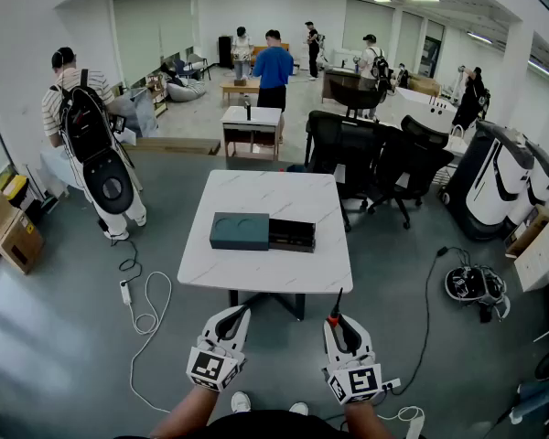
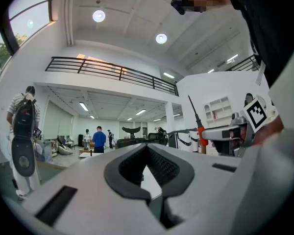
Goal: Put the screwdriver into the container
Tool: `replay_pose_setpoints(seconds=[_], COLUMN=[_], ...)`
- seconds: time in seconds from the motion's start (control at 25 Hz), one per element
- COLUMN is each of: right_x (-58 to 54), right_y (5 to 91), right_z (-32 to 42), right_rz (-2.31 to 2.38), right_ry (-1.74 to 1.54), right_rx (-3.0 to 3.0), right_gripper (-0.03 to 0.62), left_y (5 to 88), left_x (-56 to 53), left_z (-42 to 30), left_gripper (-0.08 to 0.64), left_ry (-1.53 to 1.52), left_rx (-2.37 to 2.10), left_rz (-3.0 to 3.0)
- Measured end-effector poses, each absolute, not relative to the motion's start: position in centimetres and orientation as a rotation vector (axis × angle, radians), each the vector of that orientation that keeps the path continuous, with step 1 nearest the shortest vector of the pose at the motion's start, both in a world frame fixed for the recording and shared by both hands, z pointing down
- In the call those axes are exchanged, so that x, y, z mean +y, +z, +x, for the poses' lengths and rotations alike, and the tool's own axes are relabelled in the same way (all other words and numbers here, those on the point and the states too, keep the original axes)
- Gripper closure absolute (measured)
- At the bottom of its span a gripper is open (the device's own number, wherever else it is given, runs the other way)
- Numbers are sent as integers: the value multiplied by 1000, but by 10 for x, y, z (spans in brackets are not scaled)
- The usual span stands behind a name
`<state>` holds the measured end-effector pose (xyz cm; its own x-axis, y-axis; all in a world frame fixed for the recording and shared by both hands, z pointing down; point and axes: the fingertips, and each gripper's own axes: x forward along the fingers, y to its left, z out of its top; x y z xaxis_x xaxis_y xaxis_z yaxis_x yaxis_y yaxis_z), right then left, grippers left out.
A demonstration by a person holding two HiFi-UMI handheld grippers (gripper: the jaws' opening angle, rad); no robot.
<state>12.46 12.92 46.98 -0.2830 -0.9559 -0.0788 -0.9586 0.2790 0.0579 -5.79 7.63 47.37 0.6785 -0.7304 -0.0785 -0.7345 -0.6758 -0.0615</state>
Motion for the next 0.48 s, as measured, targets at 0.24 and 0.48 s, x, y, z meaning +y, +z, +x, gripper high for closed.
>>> replay_pose_setpoints(seconds=[0.24,0.48], right_x=[127,126], right_y=[467,468], right_z=[120,108], right_rz=[-1858,-1844], right_ry=[159,152], right_rx=[2486,2500], right_gripper=[483,483], left_y=[476,477], left_x=[80,85], left_z=[-58,-62], left_gripper=[555,555], left_ry=[74,71], left_rx=[1222,1202], left_rz=[-2814,-2818])
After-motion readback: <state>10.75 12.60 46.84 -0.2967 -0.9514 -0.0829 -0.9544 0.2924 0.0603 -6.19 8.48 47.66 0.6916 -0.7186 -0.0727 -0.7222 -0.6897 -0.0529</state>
